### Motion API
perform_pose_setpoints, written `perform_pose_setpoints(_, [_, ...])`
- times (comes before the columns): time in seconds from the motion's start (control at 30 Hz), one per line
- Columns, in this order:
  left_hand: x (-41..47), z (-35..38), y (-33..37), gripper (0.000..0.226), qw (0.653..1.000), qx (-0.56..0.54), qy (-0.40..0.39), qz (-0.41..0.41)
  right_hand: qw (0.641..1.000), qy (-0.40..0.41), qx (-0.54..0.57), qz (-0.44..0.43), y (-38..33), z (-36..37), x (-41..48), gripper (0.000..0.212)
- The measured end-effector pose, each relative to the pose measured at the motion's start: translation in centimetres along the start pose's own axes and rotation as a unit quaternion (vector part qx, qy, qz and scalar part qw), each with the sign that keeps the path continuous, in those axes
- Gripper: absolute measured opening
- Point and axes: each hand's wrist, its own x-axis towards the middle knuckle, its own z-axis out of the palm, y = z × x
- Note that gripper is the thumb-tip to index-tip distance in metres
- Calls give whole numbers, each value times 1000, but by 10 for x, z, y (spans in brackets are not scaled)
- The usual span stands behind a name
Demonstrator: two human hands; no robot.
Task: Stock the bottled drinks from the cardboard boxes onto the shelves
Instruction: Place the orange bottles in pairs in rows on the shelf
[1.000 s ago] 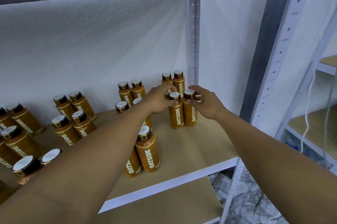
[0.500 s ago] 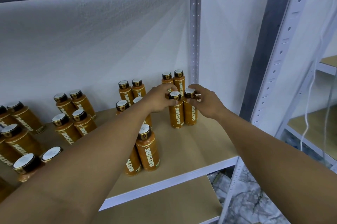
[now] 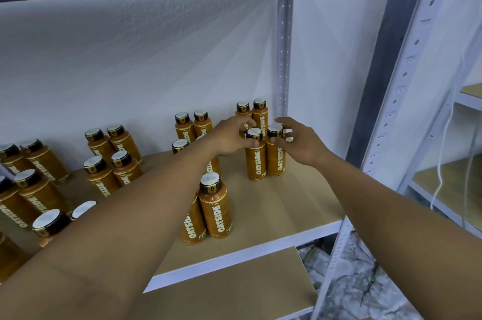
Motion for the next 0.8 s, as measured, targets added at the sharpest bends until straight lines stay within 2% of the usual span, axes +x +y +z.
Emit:
perform_pose_setpoints(0.3, [-45, -34, 3, 48, 998, -21, 45, 24, 996, 63, -57, -3, -25, -7, -14, 46])
perform_pose_setpoints(0.53, [-111, -78, -14, 49, 998, -32, 59, 14, 998, 23, -36, -42, -75, 0, -36, 45])
perform_pose_setpoints(0.8, [-200, -121, -60, 39, 993, -32, 111, -12, 988, -19, -6, -153, -169, 36, -62, 43])
